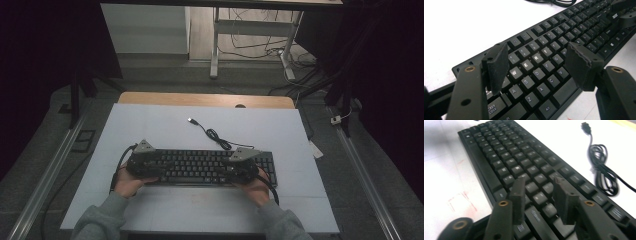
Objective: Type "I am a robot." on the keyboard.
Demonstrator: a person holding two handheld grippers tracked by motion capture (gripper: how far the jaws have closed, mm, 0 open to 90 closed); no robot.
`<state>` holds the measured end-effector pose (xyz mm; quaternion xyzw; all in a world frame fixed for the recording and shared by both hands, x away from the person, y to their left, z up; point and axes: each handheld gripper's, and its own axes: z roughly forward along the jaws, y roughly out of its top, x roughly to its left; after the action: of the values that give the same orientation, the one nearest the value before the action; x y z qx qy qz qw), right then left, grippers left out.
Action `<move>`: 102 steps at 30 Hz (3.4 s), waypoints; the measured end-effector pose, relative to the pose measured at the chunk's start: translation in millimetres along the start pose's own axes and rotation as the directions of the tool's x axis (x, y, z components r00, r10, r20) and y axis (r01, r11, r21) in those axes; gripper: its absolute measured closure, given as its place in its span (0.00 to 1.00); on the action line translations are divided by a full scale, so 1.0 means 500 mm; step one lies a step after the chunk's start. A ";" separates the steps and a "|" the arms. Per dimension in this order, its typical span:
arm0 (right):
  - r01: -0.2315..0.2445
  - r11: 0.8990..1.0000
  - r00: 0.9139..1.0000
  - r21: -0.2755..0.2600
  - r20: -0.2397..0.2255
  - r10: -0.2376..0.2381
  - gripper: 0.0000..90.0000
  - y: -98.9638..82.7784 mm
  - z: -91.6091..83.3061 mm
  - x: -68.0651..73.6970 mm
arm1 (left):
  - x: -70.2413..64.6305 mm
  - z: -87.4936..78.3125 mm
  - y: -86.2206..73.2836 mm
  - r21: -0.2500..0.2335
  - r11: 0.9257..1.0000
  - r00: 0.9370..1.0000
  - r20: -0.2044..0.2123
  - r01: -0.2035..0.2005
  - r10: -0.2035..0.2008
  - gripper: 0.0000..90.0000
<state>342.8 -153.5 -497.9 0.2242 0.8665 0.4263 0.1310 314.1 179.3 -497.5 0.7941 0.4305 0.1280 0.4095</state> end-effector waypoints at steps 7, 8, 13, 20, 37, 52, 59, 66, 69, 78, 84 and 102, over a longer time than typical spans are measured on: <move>0.012 1.000 0.998 0.021 -0.070 -0.010 0.97 0.021 0.030 0.018 | 0.000 0.003 -0.001 0.005 1.000 1.000 -0.003 -0.001 0.001 0.39; 0.013 1.000 0.997 0.025 -0.081 -0.011 0.99 0.023 0.034 0.020 | 0.000 0.003 -0.001 0.006 1.000 1.000 -0.002 -0.001 0.001 0.39; 0.017 0.998 0.996 0.056 -0.091 -0.012 0.99 0.027 0.055 0.028 | 0.001 0.004 -0.002 0.009 1.000 1.000 -0.003 -0.001 0.001 0.39; 0.029 0.996 0.996 0.088 -0.084 -0.022 0.99 0.025 0.066 0.031 | 0.001 0.005 -0.003 0.012 1.000 1.000 -0.004 -0.002 0.002 0.39; 0.078 0.991 0.996 0.111 -0.052 -0.073 1.00 0.019 0.075 0.041 | -0.001 0.010 -0.005 0.023 1.000 1.000 -0.006 -0.011 0.011 0.39; -0.007 1.000 1.000 0.013 0.019 0.006 0.70 0.002 0.026 -0.003 | 0.000 0.008 -0.007 0.020 1.000 1.000 -0.013 -0.013 0.013 0.39; -0.031 0.999 0.998 -0.020 0.054 0.032 0.62 -0.019 -0.013 -0.026 | 0.000 0.007 -0.008 0.019 1.000 1.000 -0.017 -0.011 0.011 0.39; -0.057 0.998 0.994 -0.034 0.087 0.060 0.59 -0.037 -0.043 -0.049 | 0.000 0.005 -0.009 0.018 1.000 1.000 -0.017 -0.012 0.012 0.38; -0.054 0.998 0.994 -0.028 0.098 0.056 0.58 -0.043 -0.052 -0.052 | 0.000 0.003 -0.011 0.015 1.000 1.000 -0.019 -0.007 0.007 0.39; -0.060 0.998 0.989 -0.027 0.132 0.063 0.58 -0.068 -0.088 -0.064 | 0.000 -0.016 -0.025 0.005 1.000 1.000 -0.028 0.005 -0.004 0.38; -0.069 0.997 0.983 -0.027 0.170 0.072 0.57 -0.099 -0.131 -0.069 | 0.001 -0.036 -0.050 0.006 1.000 0.999 -0.040 0.022 -0.021 0.39; -0.083 0.996 0.970 -0.022 0.226 0.086 0.57 -0.157 -0.198 -0.086 | 0.009 -0.091 -0.097 -0.024 0.999 0.996 -0.071 0.047 -0.049 0.39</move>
<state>317.0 -284.4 -499.4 0.3071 0.8330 0.4086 0.2121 263.1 221.8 -506.3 0.7738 0.4621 0.1513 0.4059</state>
